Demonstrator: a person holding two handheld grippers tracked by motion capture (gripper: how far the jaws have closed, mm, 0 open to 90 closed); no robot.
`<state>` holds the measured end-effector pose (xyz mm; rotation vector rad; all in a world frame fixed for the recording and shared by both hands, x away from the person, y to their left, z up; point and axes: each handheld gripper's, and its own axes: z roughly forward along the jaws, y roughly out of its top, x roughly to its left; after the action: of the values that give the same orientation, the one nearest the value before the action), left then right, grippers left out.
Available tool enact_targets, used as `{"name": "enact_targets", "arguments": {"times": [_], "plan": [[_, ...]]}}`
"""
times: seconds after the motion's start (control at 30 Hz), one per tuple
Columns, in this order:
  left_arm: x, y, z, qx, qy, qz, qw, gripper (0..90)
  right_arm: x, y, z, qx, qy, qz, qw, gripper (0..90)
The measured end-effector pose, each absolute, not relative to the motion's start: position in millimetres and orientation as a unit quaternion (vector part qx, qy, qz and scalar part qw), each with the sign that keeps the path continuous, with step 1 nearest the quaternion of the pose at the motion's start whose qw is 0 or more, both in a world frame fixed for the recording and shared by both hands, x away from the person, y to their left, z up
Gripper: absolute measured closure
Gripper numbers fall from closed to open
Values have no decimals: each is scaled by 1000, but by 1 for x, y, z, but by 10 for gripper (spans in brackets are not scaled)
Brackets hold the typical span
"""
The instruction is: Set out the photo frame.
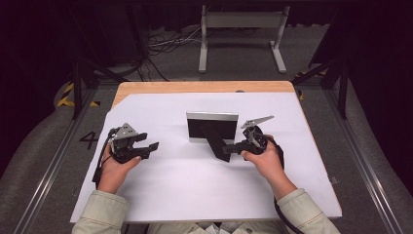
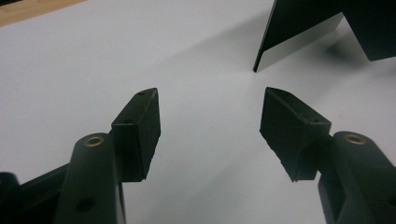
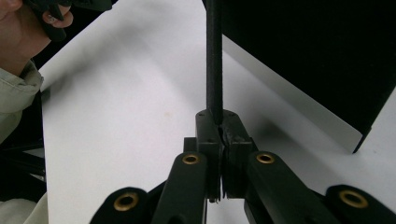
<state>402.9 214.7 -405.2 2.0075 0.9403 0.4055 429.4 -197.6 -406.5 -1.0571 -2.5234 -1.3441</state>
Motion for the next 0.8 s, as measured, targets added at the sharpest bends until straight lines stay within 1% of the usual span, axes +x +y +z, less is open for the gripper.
{"name": "enact_targets", "arguments": {"times": [0.5, 0.7, 0.8], "plan": [[406, 210, -406, 807, 362, 173, 434, 366, 421, -198, -410, -327, -842, -428, 34, 880], [410, 206, -408, 809, 351, 184, 435, 347, 418, -199, -410, -319, -848, -423, 27, 879], [412, 204, -410, 813, 344, 191, 429, 352, 417, -199, -412, -311, -852, -420, 21, 878]]}}
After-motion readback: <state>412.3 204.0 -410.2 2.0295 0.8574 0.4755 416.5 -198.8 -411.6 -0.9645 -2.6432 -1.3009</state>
